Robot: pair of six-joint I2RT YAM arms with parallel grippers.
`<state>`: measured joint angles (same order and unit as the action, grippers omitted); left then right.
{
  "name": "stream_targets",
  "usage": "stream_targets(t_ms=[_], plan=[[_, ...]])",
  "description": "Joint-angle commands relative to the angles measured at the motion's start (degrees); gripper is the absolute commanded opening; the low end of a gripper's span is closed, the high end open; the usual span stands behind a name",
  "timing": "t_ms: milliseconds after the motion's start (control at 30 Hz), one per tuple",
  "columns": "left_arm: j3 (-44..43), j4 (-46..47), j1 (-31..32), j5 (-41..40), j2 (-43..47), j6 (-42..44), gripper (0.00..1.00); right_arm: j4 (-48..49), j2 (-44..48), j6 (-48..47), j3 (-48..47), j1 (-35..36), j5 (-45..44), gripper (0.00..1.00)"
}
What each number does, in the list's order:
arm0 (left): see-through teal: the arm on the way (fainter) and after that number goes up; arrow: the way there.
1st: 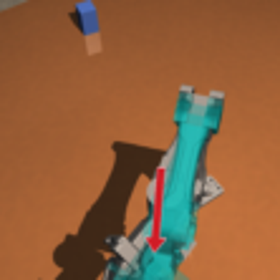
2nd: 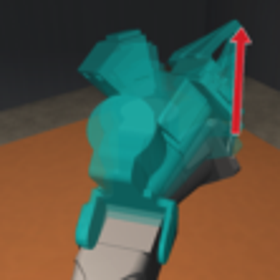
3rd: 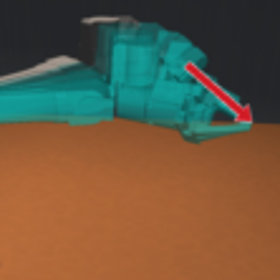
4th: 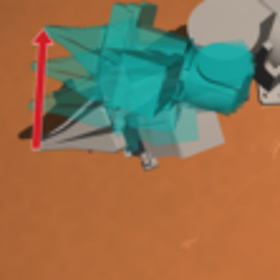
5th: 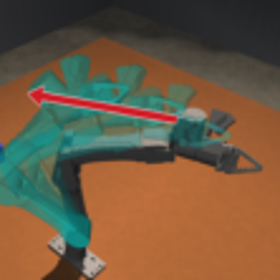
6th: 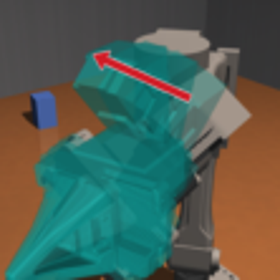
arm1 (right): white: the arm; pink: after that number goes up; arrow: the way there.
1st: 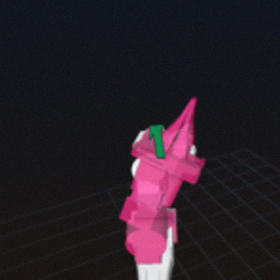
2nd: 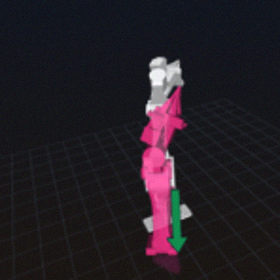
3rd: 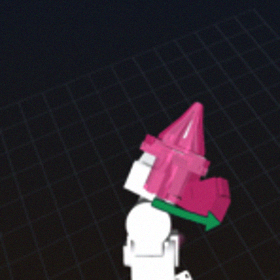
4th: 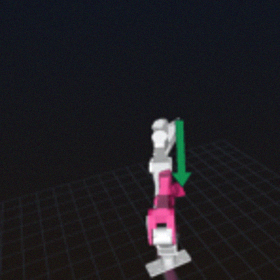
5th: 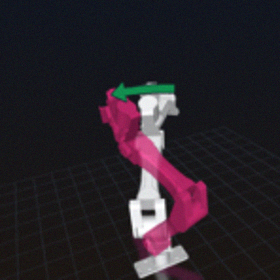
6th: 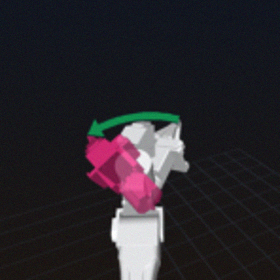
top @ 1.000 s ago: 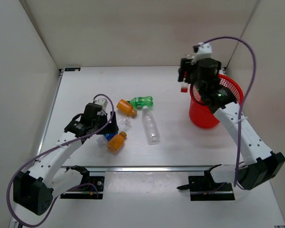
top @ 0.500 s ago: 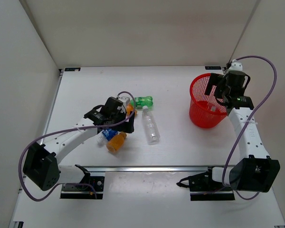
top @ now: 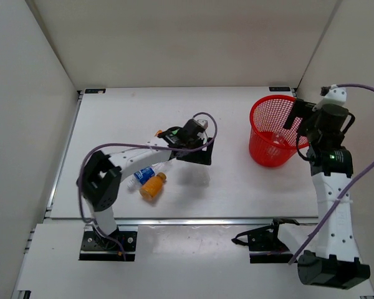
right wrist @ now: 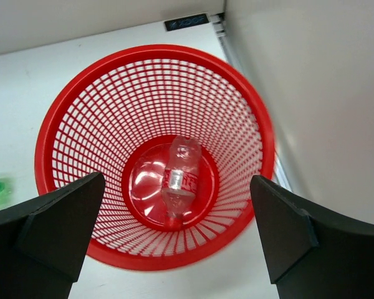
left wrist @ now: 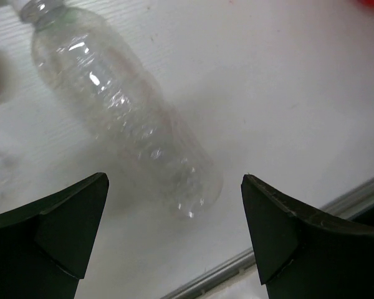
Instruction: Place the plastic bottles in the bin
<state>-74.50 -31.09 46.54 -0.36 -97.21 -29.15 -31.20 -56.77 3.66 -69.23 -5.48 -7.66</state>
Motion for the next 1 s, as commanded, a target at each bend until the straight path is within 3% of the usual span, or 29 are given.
stream_targets(t_ms=[0,100,333,533,667,767,900,967], plan=[[-7.1,-2.6,0.7,-4.1,-6.8,-3.6,0.99,-2.8,5.3,0.8,0.2,-2.1,-2.4,1.00],[-10.2,-6.2,0.8,-7.9,-11.4,-4.3,0.99,-5.6,8.1,0.6,0.7,-3.7,-3.2,1.00],[-10.0,-2.7,1.3,-6.2,-16.4,-4.4,0.98,-7.4,11.9,1.9,4.9,-4.0,-4.5,0.99],[-15.6,-1.7,2.1,-3.8,-17.1,-2.8,0.72,-9.0,14.9,3.5,7.6,-4.1,-7.3,0.99],[-21.7,-0.6,2.3,-3.4,-13.8,-0.7,0.58,-8.9,18.2,0.4,8.3,-3.0,-0.5,1.00],[-29.3,-0.2,3.0,-3.8,-12.7,1.8,0.56,-9.0,19.3,-0.7,8.7,0.9,4.0,0.99],[-37.3,9.2,3.5,-4.8,-12.3,4.9,0.63,-9.0,23.4,-0.3,11.0,9.5,4.3,0.99],[-43.1,11.5,5.0,-5.4,-14.5,6.4,0.59,-9.4,24.5,-0.8,12.7,15.3,5.4,1.00]])
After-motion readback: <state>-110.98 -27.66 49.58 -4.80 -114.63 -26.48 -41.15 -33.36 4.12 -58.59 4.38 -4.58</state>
